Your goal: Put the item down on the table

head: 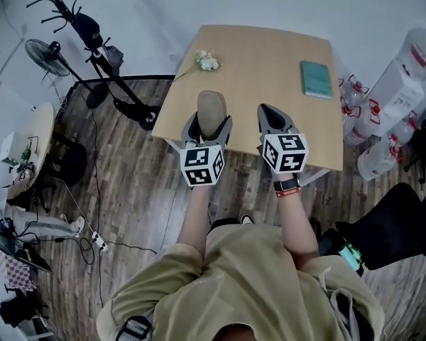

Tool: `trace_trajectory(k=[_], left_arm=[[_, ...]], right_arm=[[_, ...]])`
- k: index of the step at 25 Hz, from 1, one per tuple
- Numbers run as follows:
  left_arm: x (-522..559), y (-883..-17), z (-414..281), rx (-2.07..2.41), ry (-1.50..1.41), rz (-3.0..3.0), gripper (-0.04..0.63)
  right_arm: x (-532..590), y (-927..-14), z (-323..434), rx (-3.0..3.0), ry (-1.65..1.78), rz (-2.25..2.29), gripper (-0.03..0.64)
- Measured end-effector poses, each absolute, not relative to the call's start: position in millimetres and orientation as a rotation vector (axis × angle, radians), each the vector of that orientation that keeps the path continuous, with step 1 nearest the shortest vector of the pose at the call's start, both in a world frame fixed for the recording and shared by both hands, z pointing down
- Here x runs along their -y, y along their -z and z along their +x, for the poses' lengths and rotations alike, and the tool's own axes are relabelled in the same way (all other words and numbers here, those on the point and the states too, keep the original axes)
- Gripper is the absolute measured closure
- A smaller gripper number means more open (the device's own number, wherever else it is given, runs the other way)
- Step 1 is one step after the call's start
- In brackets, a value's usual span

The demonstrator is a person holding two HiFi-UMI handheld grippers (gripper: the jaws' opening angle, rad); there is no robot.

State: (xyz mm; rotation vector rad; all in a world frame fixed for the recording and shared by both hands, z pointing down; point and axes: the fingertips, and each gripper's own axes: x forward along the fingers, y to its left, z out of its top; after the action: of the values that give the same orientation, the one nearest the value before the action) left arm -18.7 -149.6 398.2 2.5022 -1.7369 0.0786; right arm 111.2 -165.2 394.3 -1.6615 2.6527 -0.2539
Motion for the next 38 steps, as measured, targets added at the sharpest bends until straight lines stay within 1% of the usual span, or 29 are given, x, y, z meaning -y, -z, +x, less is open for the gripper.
trace_trajectory(k=[5, 11, 18, 25, 38], left_arm=[[171, -405, -5, 1.729, -0.105, 2.495, 0.222], [209, -415, -14, 1.705, -0.111, 2.479, 0.222], [288, -415, -6, 1.628, -0.100, 2.541, 0.222], [373, -420, -6, 1.468, -0.155, 2.594, 0.222], [479, -454, -7, 1.387, -0.305, 2.649, 0.222]], right_arm=[[187, -399, 132, -2.612, 0.283, -1.693, 0.601], [219, -412, 122, -2.636, 0.330, -1.696, 0.601], [289, -415, 125, -2.589, 0.340, -1.757, 0.601], [365, -413, 121, -2.536, 0.374, -1.829, 0.601], [454, -448, 130, -2.463, 0.505, -1.931, 0.601]])
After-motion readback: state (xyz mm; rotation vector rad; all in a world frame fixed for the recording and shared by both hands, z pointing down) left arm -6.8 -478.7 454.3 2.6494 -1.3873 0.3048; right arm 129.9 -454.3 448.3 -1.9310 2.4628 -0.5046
